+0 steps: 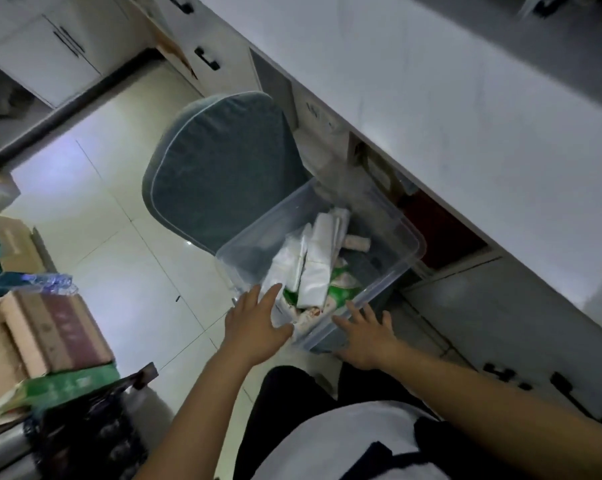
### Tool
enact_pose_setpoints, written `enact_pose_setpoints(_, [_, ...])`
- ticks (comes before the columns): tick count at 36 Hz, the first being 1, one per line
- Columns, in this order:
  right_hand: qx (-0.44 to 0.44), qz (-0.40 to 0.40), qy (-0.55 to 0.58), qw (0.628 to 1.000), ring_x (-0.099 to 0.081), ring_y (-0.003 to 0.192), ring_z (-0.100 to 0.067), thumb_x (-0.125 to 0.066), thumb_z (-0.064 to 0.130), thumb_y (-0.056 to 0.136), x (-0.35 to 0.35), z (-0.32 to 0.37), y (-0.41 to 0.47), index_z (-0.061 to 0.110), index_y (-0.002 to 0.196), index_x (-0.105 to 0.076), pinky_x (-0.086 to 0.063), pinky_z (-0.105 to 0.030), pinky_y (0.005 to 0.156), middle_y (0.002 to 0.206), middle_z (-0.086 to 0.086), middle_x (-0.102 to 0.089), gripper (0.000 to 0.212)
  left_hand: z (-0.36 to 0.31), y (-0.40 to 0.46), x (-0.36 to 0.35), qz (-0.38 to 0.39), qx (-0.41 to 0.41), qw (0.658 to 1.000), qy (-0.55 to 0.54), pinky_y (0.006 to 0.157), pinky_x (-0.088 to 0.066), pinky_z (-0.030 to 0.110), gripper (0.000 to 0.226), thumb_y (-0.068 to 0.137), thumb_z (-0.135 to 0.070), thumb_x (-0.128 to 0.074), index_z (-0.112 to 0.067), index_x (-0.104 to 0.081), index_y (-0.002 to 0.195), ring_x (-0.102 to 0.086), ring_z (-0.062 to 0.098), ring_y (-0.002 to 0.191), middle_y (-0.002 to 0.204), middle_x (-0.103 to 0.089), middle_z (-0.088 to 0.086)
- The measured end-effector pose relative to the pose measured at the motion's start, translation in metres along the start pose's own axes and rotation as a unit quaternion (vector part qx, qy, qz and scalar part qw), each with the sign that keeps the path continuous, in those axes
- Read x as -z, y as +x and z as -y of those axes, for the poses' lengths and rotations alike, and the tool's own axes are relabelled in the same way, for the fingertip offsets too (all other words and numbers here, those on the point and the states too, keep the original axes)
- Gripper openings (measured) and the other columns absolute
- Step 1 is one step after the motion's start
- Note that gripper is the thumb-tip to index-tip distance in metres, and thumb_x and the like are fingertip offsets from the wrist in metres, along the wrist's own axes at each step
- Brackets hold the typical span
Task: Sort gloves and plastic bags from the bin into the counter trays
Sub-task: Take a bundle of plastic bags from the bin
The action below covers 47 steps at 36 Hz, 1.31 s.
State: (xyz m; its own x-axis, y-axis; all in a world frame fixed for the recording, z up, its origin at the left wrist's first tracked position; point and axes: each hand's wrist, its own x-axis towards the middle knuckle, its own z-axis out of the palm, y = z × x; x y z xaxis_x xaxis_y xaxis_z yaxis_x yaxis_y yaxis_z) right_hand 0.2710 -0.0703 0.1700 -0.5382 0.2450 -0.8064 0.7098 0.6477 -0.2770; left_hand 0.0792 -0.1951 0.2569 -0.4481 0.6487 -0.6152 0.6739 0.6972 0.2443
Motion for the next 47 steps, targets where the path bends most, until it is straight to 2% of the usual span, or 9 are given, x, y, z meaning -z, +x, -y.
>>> enact_pose_setpoints(10, [-0.111, 0.011, 0.016, 0.994, 0.013, 0.151, -0.028, -0.041, 0.066, 0.092, -0.034, 0.02, 0.012, 0.039, 0.157, -0.003, 0.005, -0.068, 0.112, 0.167, -0.001, 0.01, 0.08, 0.034, 0.086, -0.017, 0.193, -0.051, 0.978, 0.065, 0.115, -0.028, 0.05, 0.084, 0.085, -0.05, -0.061, -0.031, -0.019, 0.155, -0.025, 0.033, 0.145, 0.163, -0.021, 0.002])
enact_pose_setpoints(14, [-0.205, -0.01, 0.117, 0.972, 0.008, 0.152, -0.027, -0.042, 0.066, 0.09, -0.043, 0.038, 0.016, 0.044, 0.155, -0.01, 0.007, -0.068, 0.113, 0.167, 0.0, 0.003, 0.076, 0.043, 0.132, -0.012, 0.24, -0.072, 0.968, 0.019, 0.107, -0.04, 0.046, 0.081, 0.076, -0.046, -0.064, -0.029, -0.033, 0.149, -0.043, 0.033, 0.134, 0.152, -0.04, 0.008])
enact_pose_setpoints(17, [-0.26, -0.017, 0.187, 0.947, 0.009, 0.152, -0.026, -0.041, 0.069, 0.089, -0.043, 0.051, 0.024, 0.041, 0.156, -0.001, 0.006, -0.067, 0.115, 0.167, 0.001, 0.006, 0.082, 0.052, 0.173, -0.009, 0.266, -0.049, 0.962, -0.032, 0.103, -0.045, 0.04, 0.077, 0.079, -0.039, -0.066, -0.023, -0.038, 0.148, -0.049, 0.034, 0.129, 0.149, -0.043, 0.014])
enact_pose_setpoints(21, [-0.295, -0.036, 0.26, 0.919, 0.011, 0.152, -0.027, -0.041, 0.07, 0.088, -0.043, 0.068, 0.043, 0.037, 0.156, 0.006, 0.005, -0.066, 0.115, 0.167, 0.002, 0.006, 0.089, 0.06, 0.23, -0.016, 0.251, -0.003, 0.962, -0.109, 0.097, -0.043, 0.033, 0.062, 0.09, -0.023, -0.063, -0.013, -0.04, 0.147, -0.05, 0.032, 0.125, 0.148, -0.044, 0.015])
enact_pose_setpoints(25, [-0.32, -0.088, 0.248, 0.91, 0.012, 0.152, -0.028, -0.041, 0.066, 0.089, -0.051, 0.087, 0.056, 0.031, 0.157, 0.003, 0.003, -0.068, 0.115, 0.166, 0.003, 0.012, 0.088, 0.059, 0.271, -0.032, 0.236, 0.043, 0.962, -0.132, 0.087, -0.042, 0.029, 0.06, 0.091, -0.02, -0.063, -0.012, -0.041, 0.146, -0.055, 0.029, 0.113, 0.146, -0.045, 0.017])
enact_pose_setpoints(29, [-0.332, -0.127, 0.257, 0.898, 0.015, 0.151, -0.028, -0.041, 0.065, 0.088, -0.065, 0.101, 0.065, 0.033, 0.157, -0.002, 0.006, -0.064, 0.114, 0.165, 0.006, 0.02, 0.086, 0.055, 0.302, -0.053, 0.247, 0.051, 0.964, -0.081, 0.105, -0.04, 0.037, 0.067, 0.092, -0.026, -0.064, -0.011, -0.034, 0.15, -0.044, 0.033, 0.133, 0.154, -0.035, 0.014])
enact_pose_setpoints(32, [-0.331, -0.145, 0.28, 0.889, 0.019, 0.15, -0.026, -0.038, 0.067, 0.088, -0.073, 0.104, 0.067, 0.037, 0.156, -0.001, 0.007, -0.061, 0.115, 0.159, 0.011, 0.031, 0.083, 0.044, 0.319, -0.067, 0.237, 0.062, 0.965, -0.09, 0.104, -0.039, 0.034, 0.072, 0.091, -0.025, -0.066, -0.009, -0.03, 0.152, -0.043, 0.032, 0.136, 0.157, -0.033, 0.013])
enact_pose_setpoints(39, [-0.325, -0.144, 0.259, 0.898, 0.023, 0.149, -0.028, -0.026, 0.073, 0.091, -0.081, 0.11, 0.056, 0.045, 0.154, 0.008, 0.009, -0.059, 0.117, 0.156, 0.008, 0.033, 0.077, 0.02, 0.33, -0.1, 0.155, 0.081, 0.976, -0.127, 0.098, -0.044, 0.033, 0.07, 0.085, -0.027, -0.074, -0.01, -0.043, 0.146, -0.053, 0.034, 0.125, 0.144, -0.051, 0.015])
enact_pose_setpoints(47, [-0.315, -0.135, 0.261, 0.903, 0.025, 0.148, -0.029, -0.02, 0.076, 0.089, -0.079, 0.105, 0.055, 0.046, 0.153, 0.012, 0.01, -0.062, 0.117, 0.158, 0.005, 0.033, 0.077, 0.016, 0.343, -0.126, 0.096, 0.082, 0.983, -0.131, 0.09, -0.051, 0.035, 0.042, 0.09, -0.017, -0.062, -0.007, -0.056, 0.129, -0.062, 0.03, 0.115, 0.129, -0.063, 0.014])
